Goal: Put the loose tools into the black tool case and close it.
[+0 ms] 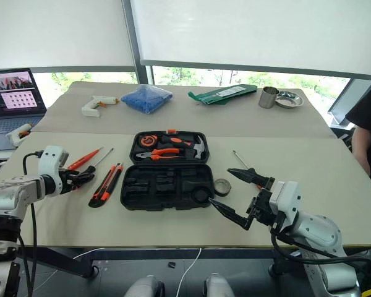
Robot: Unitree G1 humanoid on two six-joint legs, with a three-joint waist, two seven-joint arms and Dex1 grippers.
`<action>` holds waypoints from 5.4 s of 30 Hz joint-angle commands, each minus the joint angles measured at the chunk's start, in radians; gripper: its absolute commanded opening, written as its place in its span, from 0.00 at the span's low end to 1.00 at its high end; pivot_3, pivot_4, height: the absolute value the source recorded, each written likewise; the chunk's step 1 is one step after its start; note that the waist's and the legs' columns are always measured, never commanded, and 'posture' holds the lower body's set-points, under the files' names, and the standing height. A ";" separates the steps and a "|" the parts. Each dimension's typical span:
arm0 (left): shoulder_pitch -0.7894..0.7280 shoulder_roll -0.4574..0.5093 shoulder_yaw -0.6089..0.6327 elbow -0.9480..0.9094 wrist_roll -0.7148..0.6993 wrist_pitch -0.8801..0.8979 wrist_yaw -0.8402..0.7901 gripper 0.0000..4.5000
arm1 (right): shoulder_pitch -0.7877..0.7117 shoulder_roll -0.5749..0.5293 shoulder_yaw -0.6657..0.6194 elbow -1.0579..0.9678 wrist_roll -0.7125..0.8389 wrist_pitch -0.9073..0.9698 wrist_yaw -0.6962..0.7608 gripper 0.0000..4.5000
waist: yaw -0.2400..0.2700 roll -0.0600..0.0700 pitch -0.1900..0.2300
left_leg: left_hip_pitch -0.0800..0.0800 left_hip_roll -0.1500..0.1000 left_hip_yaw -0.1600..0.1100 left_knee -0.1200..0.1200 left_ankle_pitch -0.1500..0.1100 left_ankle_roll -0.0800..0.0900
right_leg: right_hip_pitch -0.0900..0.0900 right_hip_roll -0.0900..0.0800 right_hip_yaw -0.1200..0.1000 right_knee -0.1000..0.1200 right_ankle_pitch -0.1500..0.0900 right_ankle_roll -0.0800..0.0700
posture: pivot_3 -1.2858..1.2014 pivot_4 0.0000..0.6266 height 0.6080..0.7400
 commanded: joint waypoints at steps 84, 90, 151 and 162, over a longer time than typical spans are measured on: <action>-0.271 -0.375 -0.382 0.369 0.430 -0.794 -0.373 0.01 | -0.149 -0.042 -0.071 0.010 0.240 0.475 -0.082 1.00 | 0.016 0.001 -0.001 | -0.009 -0.003 -0.003 0.020 -0.005 0.010 | 0.003 -0.003 -0.002 0.003 -0.001 0.008 | 0.52 0.24 1.00; -0.285 -0.405 -0.410 0.367 0.467 -0.746 -0.359 0.01 | -0.168 -0.020 -0.049 0.016 0.230 0.478 -0.101 1.00 | 0.018 0.006 -0.004 | -0.003 -0.003 -0.003 0.020 -0.005 0.010 | 0.007 -0.003 -0.001 0.003 -0.001 0.008 | 0.52 0.24 1.00; 0.391 -0.220 -0.002 -0.623 -0.272 -0.610 -0.600 1.00 | -0.518 -0.185 0.061 0.651 -0.265 0.651 -0.206 0.23 | -0.008 0.013 -0.002 | -0.014 -0.001 0.004 0.016 -0.010 0.017 | -0.004 -0.003 0.003 -0.004 0.001 0.002 | 0.52 0.24 1.00; 0.519 -0.184 0.165 -0.665 -0.292 -0.568 -0.446 1.00 | -0.822 -0.109 0.366 0.520 -0.338 0.382 0.228 0.23 | -0.047 0.014 -0.001 | -0.009 0.005 0.002 0.015 -0.010 0.017 | -0.003 0.005 0.006 -0.004 0.001 0.004 | 0.52 0.24 1.00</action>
